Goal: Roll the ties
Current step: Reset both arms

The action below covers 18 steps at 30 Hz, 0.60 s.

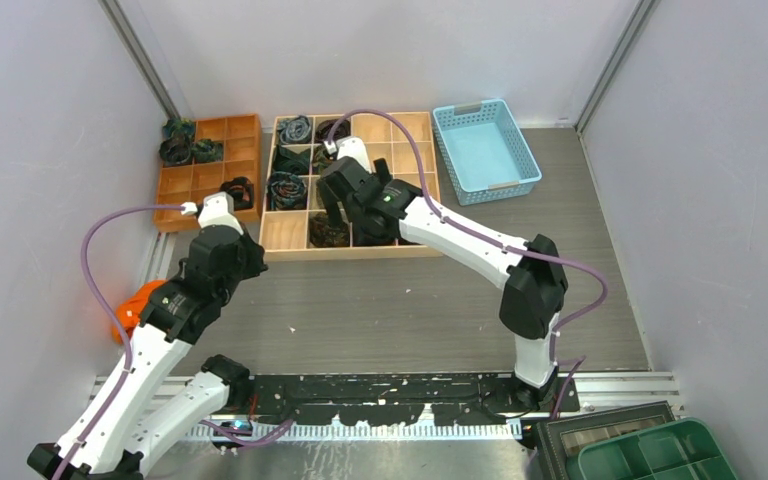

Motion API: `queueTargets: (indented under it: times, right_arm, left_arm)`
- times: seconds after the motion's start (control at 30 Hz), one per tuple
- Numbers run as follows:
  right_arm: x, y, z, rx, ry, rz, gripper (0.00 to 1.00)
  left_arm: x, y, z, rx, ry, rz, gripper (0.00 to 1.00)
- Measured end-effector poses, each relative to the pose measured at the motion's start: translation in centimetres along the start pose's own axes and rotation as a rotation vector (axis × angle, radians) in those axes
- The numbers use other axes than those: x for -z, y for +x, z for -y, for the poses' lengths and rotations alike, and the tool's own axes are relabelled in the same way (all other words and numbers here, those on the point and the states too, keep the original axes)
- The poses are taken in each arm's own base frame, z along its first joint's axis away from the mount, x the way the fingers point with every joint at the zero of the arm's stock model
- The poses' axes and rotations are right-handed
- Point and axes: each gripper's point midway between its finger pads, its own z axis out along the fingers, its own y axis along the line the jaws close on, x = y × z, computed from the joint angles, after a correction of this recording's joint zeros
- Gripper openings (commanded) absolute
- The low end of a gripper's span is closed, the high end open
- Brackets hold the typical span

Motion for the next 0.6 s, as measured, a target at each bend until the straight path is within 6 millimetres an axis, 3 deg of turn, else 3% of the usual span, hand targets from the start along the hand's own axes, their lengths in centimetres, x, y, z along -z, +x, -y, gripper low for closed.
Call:
queueTargets:
  times: [0.13,0.33,0.6]
  right_arm:
    - [0.3,1.2,2.0,-0.001,0.084,0.002,1.00]
    - [-0.3,3.9,3.3,0.023,0.151,-0.040,1.00]
    - [-0.1,4.0,3.8,0.016,0.167,-0.033,1.00]
  left_arm:
    - [-0.1,0.1,0.0,0.001,-0.003,-0.007,0.00]
    - [-0.2,0.3,0.1,0.013,-0.003,-0.014,0.00]
    - [-0.1,0.3,0.1,0.014,-0.003,-0.015,0.00]
